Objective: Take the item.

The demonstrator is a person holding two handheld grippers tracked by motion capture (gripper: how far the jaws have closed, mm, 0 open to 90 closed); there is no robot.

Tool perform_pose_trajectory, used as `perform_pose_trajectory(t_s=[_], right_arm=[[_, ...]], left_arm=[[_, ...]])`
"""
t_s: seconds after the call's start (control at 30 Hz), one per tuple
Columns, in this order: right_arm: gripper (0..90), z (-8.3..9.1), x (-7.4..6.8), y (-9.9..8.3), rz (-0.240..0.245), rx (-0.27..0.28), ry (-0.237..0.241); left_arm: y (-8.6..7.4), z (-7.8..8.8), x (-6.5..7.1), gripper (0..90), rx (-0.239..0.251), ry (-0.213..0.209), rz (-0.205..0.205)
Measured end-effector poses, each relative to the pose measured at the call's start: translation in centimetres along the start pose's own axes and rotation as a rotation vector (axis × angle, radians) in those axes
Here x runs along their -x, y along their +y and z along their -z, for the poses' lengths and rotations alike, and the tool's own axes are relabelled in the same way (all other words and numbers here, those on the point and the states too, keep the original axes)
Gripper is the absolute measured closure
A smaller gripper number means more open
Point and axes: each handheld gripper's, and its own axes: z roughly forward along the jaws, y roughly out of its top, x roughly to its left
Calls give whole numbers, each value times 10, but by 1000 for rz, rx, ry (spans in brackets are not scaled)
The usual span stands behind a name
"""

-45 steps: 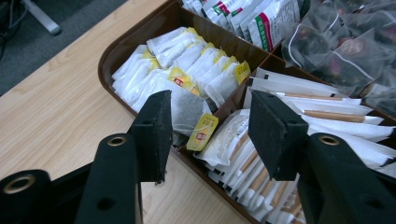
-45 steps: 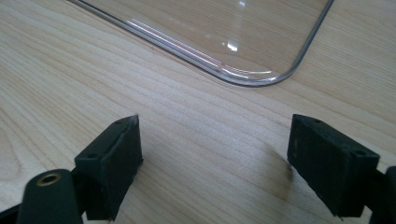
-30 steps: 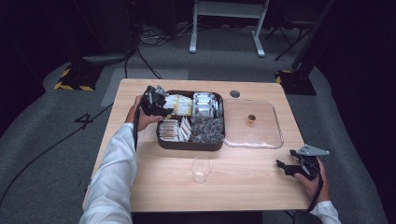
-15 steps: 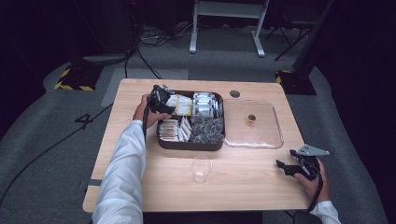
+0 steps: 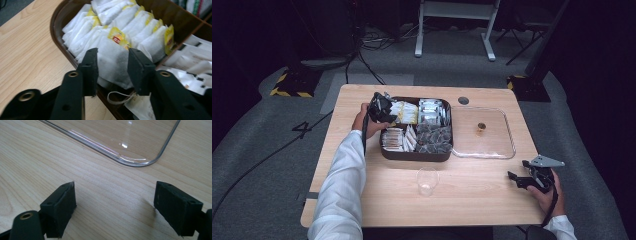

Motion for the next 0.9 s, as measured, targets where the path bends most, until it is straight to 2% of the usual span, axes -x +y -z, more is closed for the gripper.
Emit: perform_pose_trajectory(t_s=[0.07,0.1,0.17,0.23,0.3,0.33,0.4,0.43,0.5,0.53,0.57,0.6,0.63,0.73,0.77,0.9], right_arm=[[182,0,0,0,0,0,0],[182,0,0,0,-1,0,0],[182,0,0,0,-2,0,1],[182,0,0,0,-2,0,1],[182,0,0,0,-2,0,1],[182,0,0,0,-2,-1,1],[182,0,0,0,-2,-1,2],[182,0,0,0,-2,-1,1],[182,0,0,0,-2,-1,2],[182,0,0,0,-2,-1,2],[182,0,0,0,-2,-1,2],[182,0,0,0,-3,-1,3],[182,0,0,0,-3,-1,3],[182,0,0,0,-2,0,1],[182,0,0,0,-2,0,1],[182,0,0,0,-1,-1,1]], left_arm=[[-1,0,2,646,-1,-15,-7],[-2,0,3,711,-2,-22,-19],[-2,-1,5,721,-15,3,-33],[-3,-1,6,797,-6,-8,-47],[-4,-1,5,817,-1,-10,-32],[-4,0,4,863,0,-18,-36],[-5,1,4,885,8,-4,-40],[-5,1,3,899,12,-15,-37],[-6,2,2,899,12,2,-32],[-6,3,0,847,18,11,-18],[-5,3,-2,847,16,25,0],[-5,2,-4,773,19,33,17],[-4,2,-4,743,27,22,31],[2,-2,-2,635,17,45,23],[2,-4,-2,635,7,35,25],[5,-11,0,598,-18,36,18]])
